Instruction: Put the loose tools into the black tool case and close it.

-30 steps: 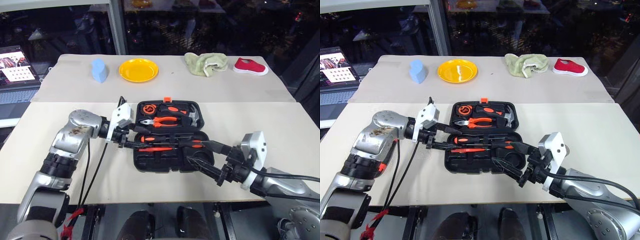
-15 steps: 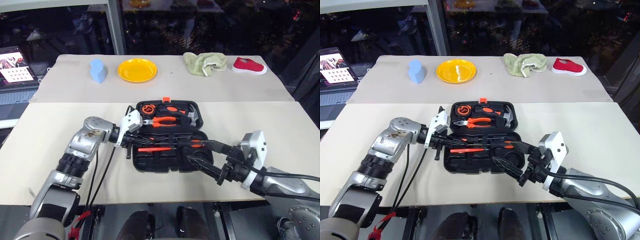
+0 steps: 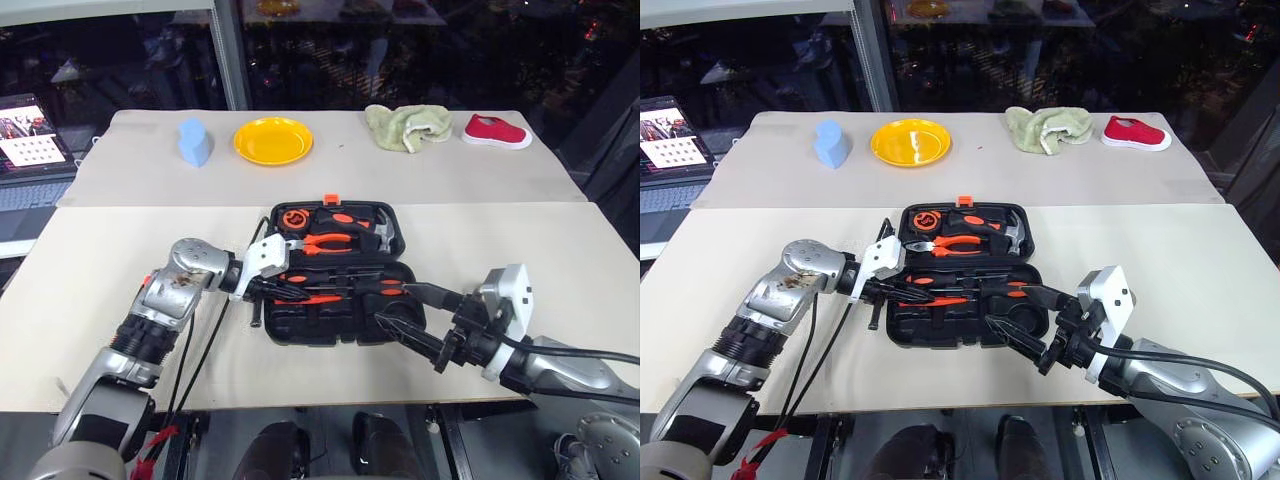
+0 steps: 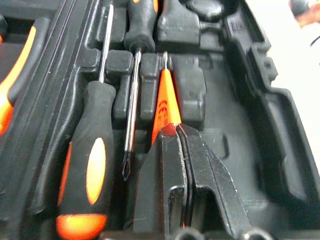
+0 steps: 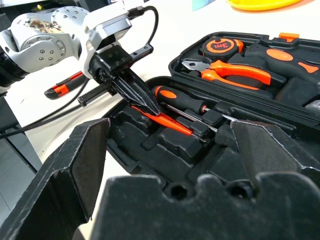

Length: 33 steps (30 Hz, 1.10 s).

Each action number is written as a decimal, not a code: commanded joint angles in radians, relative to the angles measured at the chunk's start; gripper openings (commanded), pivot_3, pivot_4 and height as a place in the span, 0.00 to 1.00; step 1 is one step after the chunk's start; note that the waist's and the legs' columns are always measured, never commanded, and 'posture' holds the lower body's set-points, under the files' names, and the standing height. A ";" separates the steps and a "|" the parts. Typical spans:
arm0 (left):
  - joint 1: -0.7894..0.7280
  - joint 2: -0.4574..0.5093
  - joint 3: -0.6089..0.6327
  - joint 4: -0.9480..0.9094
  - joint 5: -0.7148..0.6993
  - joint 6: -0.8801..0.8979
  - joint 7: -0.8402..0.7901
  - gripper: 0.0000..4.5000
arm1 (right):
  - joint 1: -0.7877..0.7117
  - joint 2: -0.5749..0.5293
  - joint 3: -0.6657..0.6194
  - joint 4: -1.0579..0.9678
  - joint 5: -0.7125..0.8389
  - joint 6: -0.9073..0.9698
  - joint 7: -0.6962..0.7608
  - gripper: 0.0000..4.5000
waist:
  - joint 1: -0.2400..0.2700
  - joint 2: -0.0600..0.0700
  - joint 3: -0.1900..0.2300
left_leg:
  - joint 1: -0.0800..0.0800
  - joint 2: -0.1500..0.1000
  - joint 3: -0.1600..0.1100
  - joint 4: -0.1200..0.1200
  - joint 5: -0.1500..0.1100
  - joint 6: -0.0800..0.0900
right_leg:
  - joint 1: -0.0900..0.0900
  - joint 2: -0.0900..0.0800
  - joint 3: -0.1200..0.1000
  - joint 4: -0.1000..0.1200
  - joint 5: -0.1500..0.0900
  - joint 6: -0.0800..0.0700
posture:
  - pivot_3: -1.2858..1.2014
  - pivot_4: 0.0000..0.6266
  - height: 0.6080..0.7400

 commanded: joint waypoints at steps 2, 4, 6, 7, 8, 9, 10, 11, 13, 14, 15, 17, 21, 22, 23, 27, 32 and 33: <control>-0.005 -0.013 -0.017 0.047 0.045 -0.068 0.023 0.01 | 0.000 0.007 -0.013 -0.027 0.006 -0.020 -0.004 1.00 | 0.000 0.000 0.000 | 0.000 0.000 0.000 0.000 -0.001 0.002 | 0.000 0.000 0.000 0.000 0.000 0.000 | 0.52 0.24 1.00; -0.013 -0.020 -0.022 0.076 0.061 -0.091 0.031 0.01 | -0.001 0.008 -0.012 -0.028 0.007 -0.020 -0.007 1.00 | 0.002 0.000 0.000 | 0.001 0.000 0.000 0.000 -0.002 0.003 | 0.001 0.000 0.000 0.000 0.000 0.000 | 0.52 0.24 1.00; -0.019 -0.025 -0.021 0.095 0.065 -0.103 0.032 0.01 | -0.002 0.009 -0.011 -0.029 0.007 -0.020 -0.007 1.00 | 0.004 0.000 0.000 | 0.003 0.000 0.000 0.000 -0.002 0.004 | 0.003 -0.001 0.000 0.000 0.000 0.000 | 0.52 0.24 1.00; -0.020 -0.027 -0.021 0.102 0.065 -0.107 0.032 0.01 | -0.002 0.010 -0.011 -0.030 0.008 -0.020 -0.008 1.00 | 0.005 0.000 0.000 | 0.004 0.000 0.000 0.000 -0.003 0.004 | 0.004 -0.001 0.000 0.000 0.000 0.000 | 0.52 0.24 1.00; -0.022 -0.028 -0.020 0.110 0.067 -0.113 0.032 0.01 | -0.002 0.010 -0.011 -0.030 0.008 -0.020 -0.009 1.00 | 0.005 0.000 0.000 | 0.005 0.000 0.000 0.000 -0.003 0.004 | 0.005 -0.001 0.000 0.000 0.000 0.000 | 0.52 0.24 1.00; -0.022 -0.029 -0.020 0.116 0.068 -0.118 0.032 0.01 | -0.003 0.010 -0.011 -0.031 0.008 -0.020 -0.009 1.00 | 0.005 0.000 0.000 | 0.005 0.000 0.000 0.000 -0.003 0.004 | 0.005 -0.001 0.000 0.000 0.000 0.000 | 0.52 0.24 1.00; -0.021 -0.030 -0.020 0.121 0.069 -0.122 0.033 0.01 | -0.003 0.010 -0.010 -0.030 0.008 -0.020 -0.010 1.00 | 0.005 0.000 0.000 | 0.006 0.000 0.000 0.000 -0.003 0.004 | 0.006 -0.001 0.000 0.000 0.000 0.000 | 0.52 0.24 1.00; -0.019 -0.030 -0.019 0.124 0.070 -0.125 0.033 0.01 | -0.005 0.011 -0.009 -0.029 0.007 -0.020 -0.010 1.00 | 0.005 0.000 0.000 | 0.007 0.000 0.000 0.000 -0.003 0.004 | 0.006 -0.001 0.000 0.000 0.000 0.000 | 0.52 0.24 1.00; -0.012 -0.030 -0.014 0.122 0.069 -0.125 0.040 0.01 | -0.004 0.012 -0.006 -0.029 0.005 -0.021 -0.008 1.00 | 0.005 0.000 0.000 | 0.007 0.000 0.000 0.000 -0.003 0.004 | 0.006 -0.001 0.000 0.000 0.000 0.000 | 0.52 0.24 1.00; -0.009 -0.030 -0.009 0.119 0.066 -0.123 0.044 0.01 | -0.007 0.012 -0.003 -0.029 0.005 -0.021 -0.007 1.00 | 0.005 0.000 0.000 | 0.008 0.000 0.000 0.000 -0.003 0.004 | 0.006 -0.001 0.000 0.000 0.000 0.000 | 0.52 0.24 1.00; -0.006 -0.030 -0.006 0.117 0.064 -0.121 0.047 0.01 | -0.009 0.012 -0.002 -0.028 0.005 -0.021 -0.006 1.00 | 0.005 0.000 0.000 | 0.008 0.000 0.000 0.000 -0.003 0.004 | 0.006 -0.001 0.000 0.000 0.000 0.001 | 0.52 0.24 1.00; 0.001 -0.019 0.018 0.092 0.044 -0.091 0.056 0.01 | -0.023 0.007 0.005 -0.028 0.008 -0.020 0.003 1.00 | 0.005 0.000 0.000 | 0.008 0.000 0.000 0.000 -0.003 0.004 | 0.006 -0.001 0.000 0.000 0.000 0.000 | 0.52 0.24 1.00; 0.049 0.065 0.133 -0.074 -0.070 0.089 0.053 0.07 | -0.084 -0.016 0.013 -0.022 0.007 -0.025 0.045 1.00 | -0.009 -0.001 0.001 | 0.006 0.000 0.000 0.000 -0.002 0.005 | 0.005 0.000 0.001 0.001 0.000 0.000 | 0.52 0.24 1.00; 0.071 0.095 0.173 -0.125 -0.106 0.147 0.058 0.13 | -0.106 -0.020 0.012 -0.013 0.011 -0.027 0.058 1.00 | -0.012 -0.001 0.001 | 0.005 0.001 0.000 0.000 -0.002 0.005 | 0.004 0.000 0.001 0.001 0.000 0.000 | 0.52 0.24 1.00; 0.107 0.140 0.235 -0.190 -0.151 0.222 0.067 0.15 | -0.139 -0.026 0.011 0.003 0.021 -0.029 0.079 1.00 | -0.014 -0.001 0.001 | 0.004 0.001 0.000 -0.001 -0.002 0.005 | 0.002 0.001 0.000 0.001 0.000 0.000 | 0.52 0.24 1.00; 0.265 0.274 0.445 -0.354 -0.242 0.393 0.135 0.49 | -0.252 -0.050 0.033 0.059 0.047 -0.014 0.162 1.00 | -0.025 -0.002 0.002 | -0.004 0.001 0.000 -0.003 0.003 -0.004 | -0.010 0.002 -0.001 0.002 0.000 -0.001 | 0.52 0.24 1.00; 0.480 0.388 0.712 -0.385 -0.250 0.467 0.202 0.89 | -0.358 -0.075 0.092 0.108 0.068 0.008 0.287 1.00 | -0.018 -0.002 0.003 | -0.005 0.001 0.000 -0.005 0.003 -0.004 | -0.011 0.003 -0.003 0.001 0.000 -0.001 | 0.52 0.24 1.00; 0.529 0.406 0.764 -0.372 -0.234 0.465 0.211 0.96 | -0.370 -0.081 0.108 0.114 0.058 0.003 0.317 1.00 | -0.017 -0.002 0.004 | -0.005 0.001 0.000 -0.005 0.003 -0.004 | -0.011 0.003 -0.004 0.001 0.000 -0.001 | 0.52 0.24 1.00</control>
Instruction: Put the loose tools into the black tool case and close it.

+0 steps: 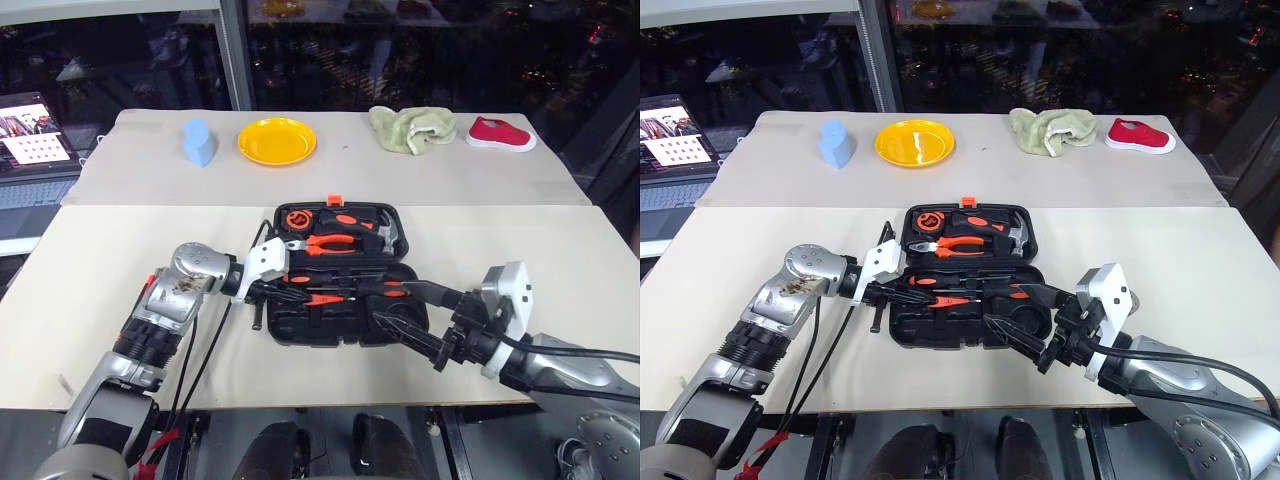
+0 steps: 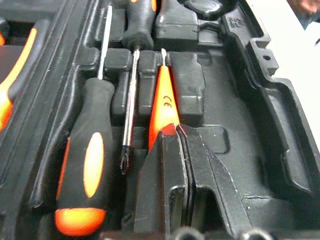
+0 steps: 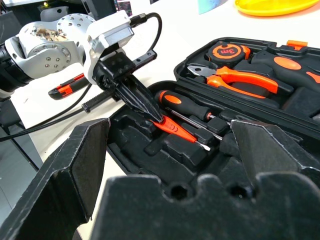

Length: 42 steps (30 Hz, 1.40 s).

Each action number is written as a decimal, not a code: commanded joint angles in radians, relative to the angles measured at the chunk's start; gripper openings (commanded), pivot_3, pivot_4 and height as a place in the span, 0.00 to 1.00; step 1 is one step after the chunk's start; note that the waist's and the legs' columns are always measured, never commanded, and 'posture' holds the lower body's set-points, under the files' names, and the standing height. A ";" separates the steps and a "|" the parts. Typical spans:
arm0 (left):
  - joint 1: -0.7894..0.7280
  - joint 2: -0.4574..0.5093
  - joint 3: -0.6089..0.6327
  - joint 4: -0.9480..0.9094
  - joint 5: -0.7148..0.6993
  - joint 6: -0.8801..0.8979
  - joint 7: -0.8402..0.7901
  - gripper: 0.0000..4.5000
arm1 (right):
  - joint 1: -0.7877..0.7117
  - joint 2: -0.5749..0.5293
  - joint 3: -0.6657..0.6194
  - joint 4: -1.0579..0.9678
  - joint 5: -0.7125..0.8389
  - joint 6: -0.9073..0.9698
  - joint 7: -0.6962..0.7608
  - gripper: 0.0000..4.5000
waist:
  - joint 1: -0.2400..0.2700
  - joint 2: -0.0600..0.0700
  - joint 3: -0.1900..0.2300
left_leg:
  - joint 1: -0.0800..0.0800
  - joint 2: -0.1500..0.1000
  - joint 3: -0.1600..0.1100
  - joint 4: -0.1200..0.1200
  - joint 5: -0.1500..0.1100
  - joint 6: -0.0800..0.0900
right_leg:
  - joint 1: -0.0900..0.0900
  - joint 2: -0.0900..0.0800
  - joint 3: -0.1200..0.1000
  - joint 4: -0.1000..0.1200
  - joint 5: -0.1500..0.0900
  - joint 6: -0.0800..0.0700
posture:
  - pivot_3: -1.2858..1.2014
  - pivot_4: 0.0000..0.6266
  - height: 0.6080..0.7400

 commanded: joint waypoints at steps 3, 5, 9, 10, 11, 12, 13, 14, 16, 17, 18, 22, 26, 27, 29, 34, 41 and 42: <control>0.226 0.097 0.281 0.022 0.049 -0.003 0.054 0.99 | -0.061 -0.028 0.064 0.029 -0.021 -0.019 0.160 1.00 | 0.005 -0.002 0.002 | 0.000 0.000 0.000 0.000 -0.001 -0.001 | -0.001 -0.001 -0.001 -0.001 0.000 0.000 | 0.52 0.24 1.00; 0.278 0.118 0.307 0.040 0.071 -0.011 0.068 0.99 | -0.075 -0.022 0.081 0.044 -0.035 -0.026 0.188 1.00 | 0.011 -0.002 0.002 | 0.001 0.000 0.000 0.000 -0.005 -0.007 | 0.000 -0.002 -0.003 -0.001 0.000 0.000 | 0.52 0.24 1.00; 0.257 0.145 0.268 0.066 0.086 0.044 0.131 0.99 | -0.100 -0.001 0.106 0.067 -0.060 -0.030 0.210 1.00 | 0.026 -0.003 0.002 | 0.002 -0.001 0.000 0.000 -0.005 -0.009 | 0.001 -0.005 -0.006 -0.001 0.000 0.000 | 0.52 0.24 1.00; 0.232 0.149 0.246 0.073 0.085 0.071 0.150 0.99 | -0.102 0.003 0.109 0.069 -0.065 -0.030 0.212 1.00 | 0.029 -0.003 0.002 | 0.002 -0.001 0.000 0.001 -0.005 -0.009 | 0.000 -0.005 -0.006 -0.001 0.000 0.000 | 0.52 0.24 1.00; 0.197 0.156 0.212 0.082 0.076 0.116 0.159 0.99 | -0.104 0.010 0.110 0.069 -0.072 -0.032 0.205 1.00 | 0.031 -0.003 0.002 | 0.002 -0.001 0.000 0.001 -0.005 -0.009 | 0.001 -0.005 -0.006 0.000 0.000 0.000 | 0.52 0.24 1.00; 0.173 0.162 0.188 0.087 0.068 0.148 0.164 0.99 | -0.105 0.016 0.110 0.069 -0.078 -0.033 0.201 1.00 | 0.035 -0.004 0.002 | 0.002 -0.001 0.000 0.001 -0.005 -0.009 | 0.001 -0.005 -0.006 0.000 0.001 -0.001 | 0.52 0.24 1.00; 0.145 0.166 0.155 0.095 0.057 0.182 0.160 0.99 | -0.105 0.025 0.109 0.067 -0.085 -0.033 0.185 1.00 | 0.036 -0.004 0.002 | 0.002 -0.001 0.000 0.001 -0.005 -0.010 | 0.001 -0.005 -0.006 0.000 0.001 -0.001 | 0.52 0.24 1.00; 0.126 0.169 0.133 0.098 0.050 0.206 0.158 0.99 | -0.104 0.031 0.106 0.066 -0.091 -0.033 0.176 1.00 | 0.036 -0.004 0.002 | 0.002 -0.001 0.000 0.001 -0.003 -0.012 | 0.000 -0.004 -0.007 0.000 0.002 -0.002 | 0.52 0.24 1.00; 0.089 0.175 0.079 0.107 0.046 0.239 0.154 0.99 | -0.096 0.041 0.100 0.060 -0.101 -0.029 0.154 1.00 | 0.032 -0.004 0.002 | 0.002 -0.001 0.000 0.000 -0.003 -0.013 | 0.000 -0.003 -0.006 0.001 0.002 -0.002 | 0.52 0.24 1.00; 0.079 0.179 0.062 0.108 0.046 0.249 0.156 0.99 | -0.092 0.043 0.097 0.058 -0.104 -0.028 0.149 1.00 | 0.030 -0.004 0.002 | 0.002 -0.001 0.000 0.000 -0.003 -0.013 | -0.001 -0.002 -0.006 0.001 0.002 -0.002 | 0.52 0.24 1.00; 0.063 0.185 0.027 0.119 0.052 0.260 0.155 0.99 | -0.085 0.045 0.095 0.051 -0.109 -0.027 0.141 1.00 | 0.026 -0.004 0.002 | 0.002 -0.001 0.000 0.000 -0.003 -0.013 | -0.001 -0.002 -0.007 0.001 0.002 -0.002 | 0.52 0.24 1.00; -0.037 0.185 -0.141 0.234 0.133 0.290 0.212 0.99 | -0.049 0.051 0.085 0.007 -0.099 -0.017 0.103 1.00 | 0.017 -0.004 0.003 | 0.000 -0.001 0.000 -0.001 -0.003 -0.013 | 0.000 0.001 -0.009 0.001 0.002 -0.003 | 0.52 0.24 1.00; -0.147 0.161 -0.262 0.363 0.208 0.277 0.260 0.99 | -0.029 0.053 0.073 -0.022 -0.092 -0.010 0.061 1.00 | 0.015 -0.003 0.002 | 0.002 -0.001 0.000 -0.001 -0.002 -0.014 | 0.001 0.000 -0.009 0.002 0.002 -0.003 | 0.52 0.24 1.00; -0.159 0.155 -0.270 0.359 0.193 0.272 0.239 0.99 | -0.028 0.053 0.072 -0.026 -0.092 -0.009 0.052 1.00 | 0.014 -0.003 0.002 | 0.003 -0.001 0.000 -0.001 -0.001 -0.015 | 0.002 0.000 -0.009 0.002 0.002 -0.004 | 0.52 0.24 1.00; -0.170 0.160 -0.285 0.324 0.161 0.311 0.201 0.88 | -0.026 0.050 0.066 -0.029 -0.086 -0.008 0.042 1.00 | 0.012 -0.002 0.002 | 0.006 0.000 0.000 -0.001 -0.001 -0.016 | 0.003 -0.003 -0.008 0.002 0.002 -0.004 | 0.52 0.24 1.00; -0.183 0.171 -0.314 0.324 0.180 0.309 0.200 0.50 | -0.026 0.041 0.053 -0.030 -0.075 -0.004 0.027 1.00 | 0.012 -0.002 0.002 | 0.009 0.001 0.000 -0.001 -0.005 -0.009 | 0.003 -0.004 -0.007 0.002 0.002 -0.004 | 0.52 0.24 1.00; -0.335 0.150 -0.340 0.321 0.188 0.036 0.077 0.34 | 0.014 0.015 0.017 -0.034 -0.075 0.000 0.020 1.00 | 0.031 -0.003 0.002 | 0.004 0.000 0.000 -0.001 -0.001 -0.015 | 0.000 -0.005 -0.008 0.002 0.003 -0.004 | 0.52 0.24 1.00; -0.376 0.140 -0.352 0.316 0.180 0.010 0.042 0.34 | 0.024 0.012 0.011 -0.038 -0.073 0.001 0.015 1.00 | 0.039 -0.004 0.003 | 0.003 0.000 -0.001 -0.001 -0.001 -0.015 | 0.000 -0.006 -0.008 0.001 0.003 -0.005 | 0.52 0.24 1.00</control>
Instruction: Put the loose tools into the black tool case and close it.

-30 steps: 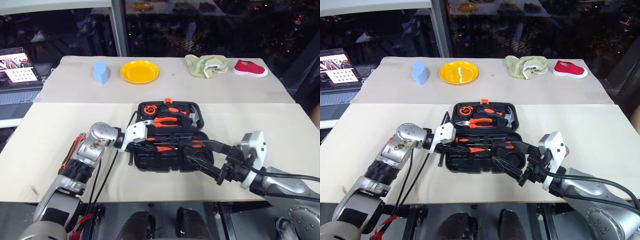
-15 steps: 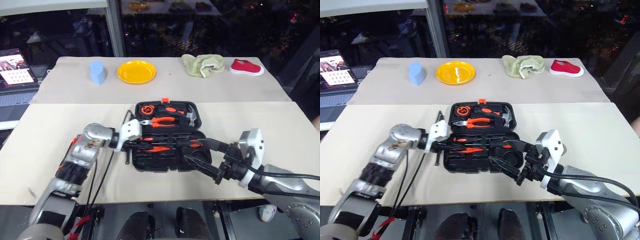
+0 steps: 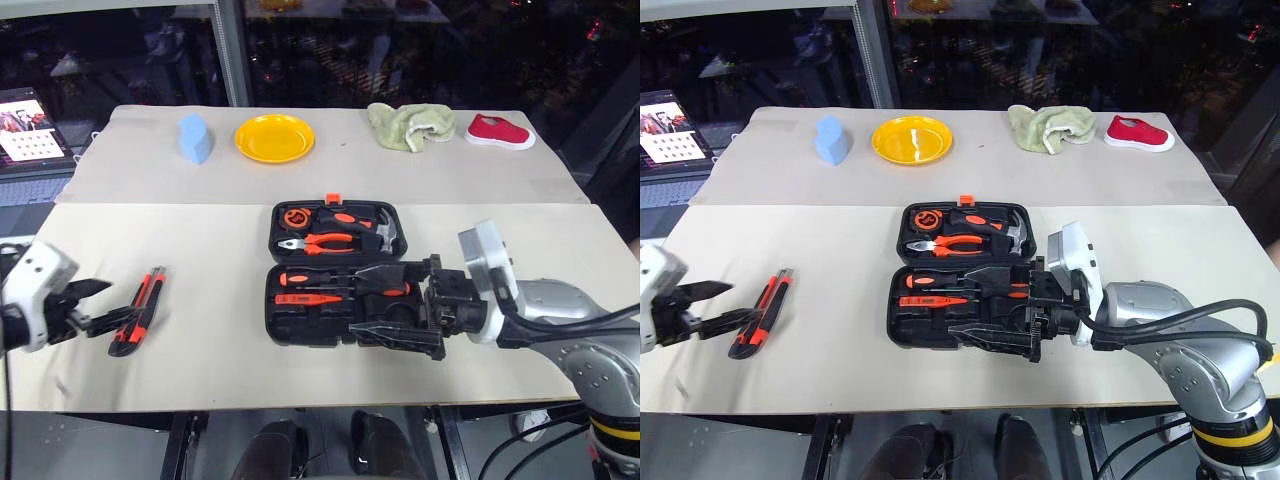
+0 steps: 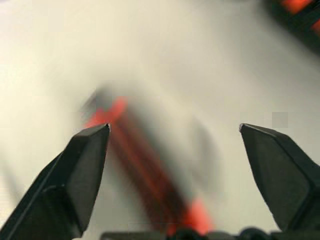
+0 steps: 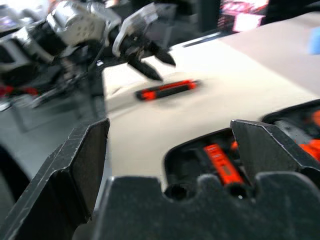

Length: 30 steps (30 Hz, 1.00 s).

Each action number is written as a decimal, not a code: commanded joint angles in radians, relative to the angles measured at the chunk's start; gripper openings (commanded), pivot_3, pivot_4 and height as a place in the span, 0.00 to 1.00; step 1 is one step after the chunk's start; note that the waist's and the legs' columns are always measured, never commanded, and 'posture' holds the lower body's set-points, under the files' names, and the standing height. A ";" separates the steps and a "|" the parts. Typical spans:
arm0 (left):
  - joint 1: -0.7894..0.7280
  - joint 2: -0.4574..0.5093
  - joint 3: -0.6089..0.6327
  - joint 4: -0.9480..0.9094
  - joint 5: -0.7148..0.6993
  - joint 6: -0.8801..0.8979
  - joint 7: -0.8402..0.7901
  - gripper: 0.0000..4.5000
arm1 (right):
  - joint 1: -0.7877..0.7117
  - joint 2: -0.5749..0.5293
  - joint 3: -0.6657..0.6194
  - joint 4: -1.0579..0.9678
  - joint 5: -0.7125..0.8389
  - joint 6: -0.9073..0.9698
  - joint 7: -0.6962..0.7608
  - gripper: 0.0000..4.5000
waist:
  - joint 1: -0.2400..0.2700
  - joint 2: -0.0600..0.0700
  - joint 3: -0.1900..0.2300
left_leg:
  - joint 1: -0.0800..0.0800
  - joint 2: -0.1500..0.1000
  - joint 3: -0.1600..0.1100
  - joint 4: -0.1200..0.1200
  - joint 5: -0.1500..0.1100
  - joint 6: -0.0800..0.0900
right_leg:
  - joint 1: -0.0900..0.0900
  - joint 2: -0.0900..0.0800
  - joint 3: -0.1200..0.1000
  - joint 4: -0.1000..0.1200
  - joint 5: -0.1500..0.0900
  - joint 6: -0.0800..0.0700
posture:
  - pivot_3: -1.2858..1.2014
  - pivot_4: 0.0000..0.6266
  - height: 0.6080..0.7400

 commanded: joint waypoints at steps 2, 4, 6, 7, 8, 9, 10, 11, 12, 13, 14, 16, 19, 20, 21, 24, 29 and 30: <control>-0.202 -0.039 -0.047 -0.041 -0.021 -0.162 -0.157 0.34 | 0.039 -0.020 -0.057 -0.043 0.032 0.005 -0.017 1.00 | 0.014 -0.004 0.002 | -0.004 0.000 -0.001 0.003 0.000 0.000 | -0.001 -0.002 -0.001 0.000 0.000 0.000 | 0.52 0.24 1.00; -0.294 -0.067 -0.108 -0.073 -0.009 -0.214 -0.235 0.34 | 0.071 -0.030 -0.072 -0.064 0.033 0.008 -0.027 1.00 | 0.013 -0.006 0.002 | -0.006 -0.001 -0.001 0.004 -0.001 0.001 | 0.000 -0.002 -0.001 -0.001 0.001 0.001 | 0.52 0.24 1.00; -0.358 -0.092 -0.160 -0.103 -0.006 -0.245 -0.306 0.34 | 0.101 -0.040 -0.087 -0.085 0.041 0.008 -0.039 1.00 | 0.009 -0.006 0.002 | -0.008 -0.002 0.000 0.004 0.000 0.005 | -0.001 -0.001 -0.004 -0.001 0.002 0.002 | 0.52 0.24 1.00; -0.399 -0.130 -0.212 -0.142 -0.008 -0.241 -0.346 0.34 | 0.134 -0.043 -0.105 -0.104 0.046 0.008 -0.053 1.00 | 0.007 -0.006 0.002 | -0.008 -0.003 0.000 0.004 0.003 0.012 | -0.001 -0.001 -0.004 -0.001 0.002 0.002 | 0.52 0.24 1.00; -0.430 -0.160 -0.251 -0.163 -0.005 -0.240 -0.374 0.34 | 0.155 -0.045 -0.116 -0.114 0.047 0.007 -0.062 1.00 | 0.004 -0.006 0.002 | -0.008 -0.003 0.000 0.003 0.004 0.013 | -0.001 0.001 -0.005 -0.001 0.002 0.002 | 0.52 0.24 1.00; -0.454 -0.195 -0.294 -0.185 0.005 -0.237 -0.391 0.34 | 0.181 -0.046 -0.126 -0.127 0.047 0.005 -0.073 1.00 | 0.006 -0.006 0.002 | -0.009 -0.002 0.000 0.003 0.004 0.013 | -0.001 0.004 -0.006 -0.001 0.002 0.002 | 0.52 0.24 1.00; -0.471 -0.225 -0.335 -0.207 0.016 -0.230 -0.407 0.34 | 0.208 -0.046 -0.135 -0.142 0.044 0.002 -0.084 1.00 | 0.007 -0.006 0.002 | -0.010 -0.002 0.000 0.003 0.004 0.014 | -0.001 0.005 -0.008 -0.001 0.001 0.002 | 0.52 0.24 1.00; -0.481 -0.246 -0.371 -0.231 0.027 -0.223 -0.421 0.34 | 0.233 -0.045 -0.142 -0.157 0.042 -0.002 -0.095 1.00 | 0.008 -0.006 0.002 | -0.011 -0.002 0.000 0.003 0.004 0.014 | -0.001 0.005 -0.008 -0.001 0.001 0.002 | 0.52 0.24 1.00; -0.488 -0.266 -0.410 -0.264 0.030 -0.206 -0.441 0.34 | 0.263 -0.041 -0.151 -0.175 0.042 -0.006 -0.109 1.00 | 0.006 -0.006 0.002 | -0.012 -0.002 -0.001 0.003 0.005 0.014 | -0.001 0.005 -0.009 -0.001 0.001 0.002 | 0.52 0.24 1.00; -0.495 -0.281 -0.438 -0.289 0.031 -0.186 -0.455 0.34 | 0.288 -0.037 -0.158 -0.191 0.042 -0.009 -0.122 1.00 | 0.003 -0.006 0.002 | -0.012 -0.002 0.000 0.003 0.005 0.014 | -0.001 0.006 -0.008 -0.001 0.001 0.002 | 0.52 0.24 1.00; -0.499 -0.298 -0.462 -0.305 0.034 -0.166 -0.459 0.34 | 0.313 -0.033 -0.162 -0.208 0.041 -0.012 -0.135 1.00 | -0.004 -0.006 0.002 | -0.012 -0.002 0.000 0.004 0.005 0.014 | -0.001 0.006 -0.008 -0.001 0.001 0.002 | 0.52 0.24 1.00; -0.510 -0.335 -0.502 -0.320 0.047 -0.123 -0.447 0.34 | 0.360 -0.024 -0.169 -0.239 0.041 -0.020 -0.161 1.00 | -0.012 -0.006 0.002 | -0.012 -0.001 0.000 0.004 0.005 0.014 | -0.001 0.007 -0.007 -0.001 0.001 0.002 | 0.52 0.24 1.00; -0.525 -0.381 -0.566 -0.323 0.076 -0.052 -0.428 0.34 | 0.420 -0.015 -0.183 -0.281 0.043 -0.024 -0.197 1.00 | -0.014 -0.007 0.003 | -0.012 -0.001 0.000 0.006 0.005 0.014 | -0.001 0.007 -0.004 -0.002 0.000 0.002 | 0.52 0.24 1.00; -0.528 -0.390 -0.589 -0.322 0.088 -0.034 -0.424 0.34 | 0.436 -0.013 -0.188 -0.291 0.044 -0.026 -0.206 1.00 | -0.013 -0.007 0.003 | -0.011 -0.001 0.000 0.006 0.005 0.014 | -0.001 0.007 -0.003 -0.001 0.000 0.002 | 0.52 0.24 1.00; -0.531 -0.397 -0.608 -0.319 0.098 -0.017 -0.420 0.34 | 0.447 -0.012 -0.191 -0.299 0.046 -0.027 -0.215 1.00 | -0.013 -0.007 0.003 | -0.010 -0.001 -0.001 0.006 0.006 0.015 | 0.000 0.006 0.000 -0.001 0.000 0.003 | 0.52 0.24 1.00; -0.546 -0.443 -0.630 -0.298 0.102 0.047 -0.393 0.34 | 0.474 -0.011 -0.204 -0.316 0.052 -0.034 -0.236 1.00 | -0.013 -0.007 0.003 | -0.008 -0.001 0.000 0.007 0.003 0.024 | 0.002 0.006 0.004 -0.001 -0.004 0.009 | 0.52 0.24 1.00; -0.550 -0.477 -0.652 -0.288 0.097 0.103 -0.374 0.34 | 0.489 -0.001 -0.199 -0.323 0.047 -0.042 -0.262 1.00 | -0.016 -0.007 0.003 | -0.007 -0.001 0.000 0.010 0.003 0.025 | 0.002 0.006 0.006 0.001 -0.001 0.006 | 0.52 0.24 1.00; -0.548 -0.485 -0.658 -0.288 0.100 0.111 -0.365 0.34 | 0.486 0.001 -0.195 -0.320 0.044 -0.043 -0.264 1.00 | -0.016 -0.007 0.003 | -0.007 -0.001 0.000 0.010 0.005 0.021 | 0.002 0.007 0.006 0.002 -0.001 0.005 | 0.52 0.24 1.00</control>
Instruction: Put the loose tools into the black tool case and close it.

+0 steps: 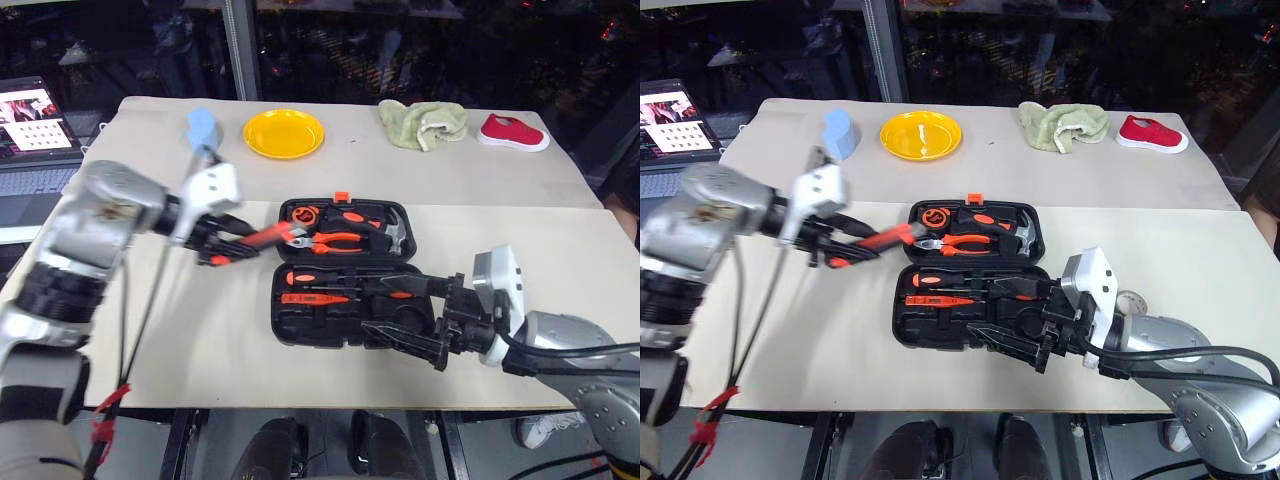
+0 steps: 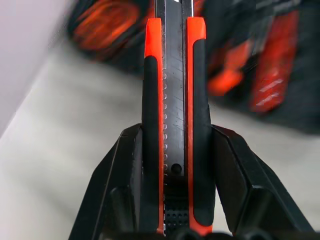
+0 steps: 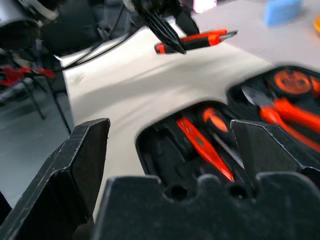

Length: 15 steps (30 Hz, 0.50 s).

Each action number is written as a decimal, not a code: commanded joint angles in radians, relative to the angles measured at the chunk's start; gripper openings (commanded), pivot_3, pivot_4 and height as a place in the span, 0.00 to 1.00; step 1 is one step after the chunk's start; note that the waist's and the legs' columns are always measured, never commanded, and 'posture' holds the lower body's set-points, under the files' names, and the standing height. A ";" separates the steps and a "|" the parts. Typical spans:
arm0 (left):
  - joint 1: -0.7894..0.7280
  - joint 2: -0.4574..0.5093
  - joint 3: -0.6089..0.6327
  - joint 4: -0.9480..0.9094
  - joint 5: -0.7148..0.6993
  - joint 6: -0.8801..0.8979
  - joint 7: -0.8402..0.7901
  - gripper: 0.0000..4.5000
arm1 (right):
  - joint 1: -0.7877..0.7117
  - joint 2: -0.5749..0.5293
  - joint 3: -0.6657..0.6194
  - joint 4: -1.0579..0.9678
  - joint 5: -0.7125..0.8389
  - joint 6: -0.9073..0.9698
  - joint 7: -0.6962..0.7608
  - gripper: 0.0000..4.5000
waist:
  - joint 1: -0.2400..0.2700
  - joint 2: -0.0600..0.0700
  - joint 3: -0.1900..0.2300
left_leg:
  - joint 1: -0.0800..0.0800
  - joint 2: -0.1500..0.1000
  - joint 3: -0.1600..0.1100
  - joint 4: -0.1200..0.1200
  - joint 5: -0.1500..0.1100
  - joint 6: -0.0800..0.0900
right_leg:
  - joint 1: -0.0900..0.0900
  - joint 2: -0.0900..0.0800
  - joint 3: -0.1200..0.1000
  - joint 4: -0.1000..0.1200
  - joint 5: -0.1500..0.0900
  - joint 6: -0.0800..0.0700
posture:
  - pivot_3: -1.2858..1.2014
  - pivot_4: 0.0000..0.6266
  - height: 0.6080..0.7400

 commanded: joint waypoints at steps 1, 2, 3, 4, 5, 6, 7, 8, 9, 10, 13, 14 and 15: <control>-0.013 -0.015 -0.018 -0.010 0.007 0.030 0.023 0.34 | -0.008 0.006 -0.011 -0.031 0.004 -0.035 -0.016 1.00 | 0.000 0.000 0.000 | 0.000 0.000 0.000 0.000 0.002 -0.004 | 0.000 0.000 0.000 0.000 0.001 -0.001 | 0.52 0.24 1.00; -0.009 -0.018 -0.024 -0.009 0.013 0.027 0.030 0.34 | -0.012 0.005 -0.009 -0.027 0.003 -0.036 -0.017 1.00 | 0.001 0.000 0.000 | 0.000 0.000 0.000 0.000 0.002 -0.004 | 0.000 0.000 0.000 0.000 0.001 -0.001 | 0.52 0.24 1.00; -0.007 -0.018 -0.028 -0.008 0.016 0.026 0.034 0.34 | -0.015 0.005 -0.008 -0.026 0.003 -0.036 -0.018 1.00 | 0.001 0.000 0.000 | 0.000 0.000 0.000 0.000 0.002 -0.004 | 0.000 0.000 0.000 0.000 0.001 -0.001 | 0.52 0.24 1.00; -0.006 -0.021 -0.029 -0.008 0.012 0.041 0.039 0.34 | -0.019 0.004 -0.008 -0.022 0.003 -0.037 -0.018 1.00 | 0.002 0.000 0.000 | 0.000 0.000 0.000 0.000 0.002 -0.004 | 0.000 0.000 0.000 0.000 0.001 -0.001 | 0.52 0.24 1.00; -0.006 -0.023 -0.028 -0.008 0.006 0.062 0.044 0.34 | -0.022 0.003 -0.007 -0.018 0.002 -0.037 -0.017 1.00 | 0.002 0.000 0.000 | 0.000 0.000 0.000 0.000 0.002 -0.004 | 0.000 0.000 0.000 0.000 0.001 -0.001 | 0.52 0.24 1.00; -0.006 -0.024 -0.028 -0.012 -0.001 0.080 0.046 0.34 | -0.026 0.003 -0.007 -0.013 0.002 -0.037 -0.015 1.00 | 0.003 0.000 0.000 | 0.000 0.000 0.000 0.000 0.002 -0.004 | 0.000 -0.001 0.000 0.000 0.001 -0.001 | 0.52 0.24 1.00; -0.007 -0.025 -0.026 -0.016 -0.011 0.101 0.045 0.34 | -0.030 0.002 -0.007 -0.008 0.001 -0.037 -0.013 1.00 | 0.004 0.000 0.000 | 0.000 0.000 0.000 0.000 0.002 -0.004 | 0.000 -0.001 0.001 0.000 0.001 -0.001 | 0.52 0.24 1.00; -0.007 -0.025 -0.025 -0.020 -0.017 0.113 0.044 0.34 | -0.033 0.002 -0.007 -0.006 0.000 -0.037 -0.012 1.00 | 0.004 0.000 0.000 | 0.000 0.000 0.000 0.000 0.002 -0.004 | 0.000 -0.001 0.001 0.000 0.001 -0.001 | 0.52 0.24 1.00; -0.007 -0.024 -0.021 -0.028 -0.028 0.131 0.043 0.34 | -0.036 0.001 -0.006 -0.002 -0.001 -0.037 -0.011 1.00 | 0.004 0.000 0.000 | 0.000 0.000 0.000 0.000 0.002 -0.003 | 0.000 -0.001 0.001 0.000 0.001 -0.001 | 0.52 0.24 1.00; -0.006 -0.026 -0.015 -0.035 -0.039 0.147 0.045 0.34 | -0.042 0.000 -0.003 0.002 -0.002 -0.037 -0.008 1.00 | 0.004 0.000 0.000 | 0.000 0.000 0.000 0.000 0.002 -0.003 | 0.000 -0.001 0.001 0.000 0.001 -0.001 | 0.52 0.24 1.00; -0.009 -0.037 -0.003 -0.043 -0.060 0.183 0.063 0.52 | -0.056 -0.002 0.004 0.012 -0.006 -0.037 -0.004 1.00 | 0.003 0.000 0.000 | 0.000 0.000 0.000 0.000 0.002 -0.003 | 0.000 0.000 0.001 0.000 0.001 -0.001 | 0.52 0.24 1.00; -0.008 -0.039 -0.005 -0.041 -0.056 0.174 0.073 0.56 | -0.065 -0.003 0.009 0.017 -0.006 -0.036 -0.003 1.00 | 0.004 0.000 0.000 | 0.000 0.000 0.000 0.000 0.002 -0.003 | 0.000 0.000 0.001 0.000 0.001 -0.001 | 0.52 0.24 1.00; -0.008 -0.041 -0.006 -0.038 -0.053 0.168 0.083 0.63 | -0.072 -0.003 0.012 0.020 -0.006 -0.035 -0.003 1.00 | 0.004 0.000 0.000 | 0.000 0.000 0.000 0.000 0.002 -0.003 | 0.000 0.000 0.001 0.000 0.001 -0.001 | 0.52 0.24 1.00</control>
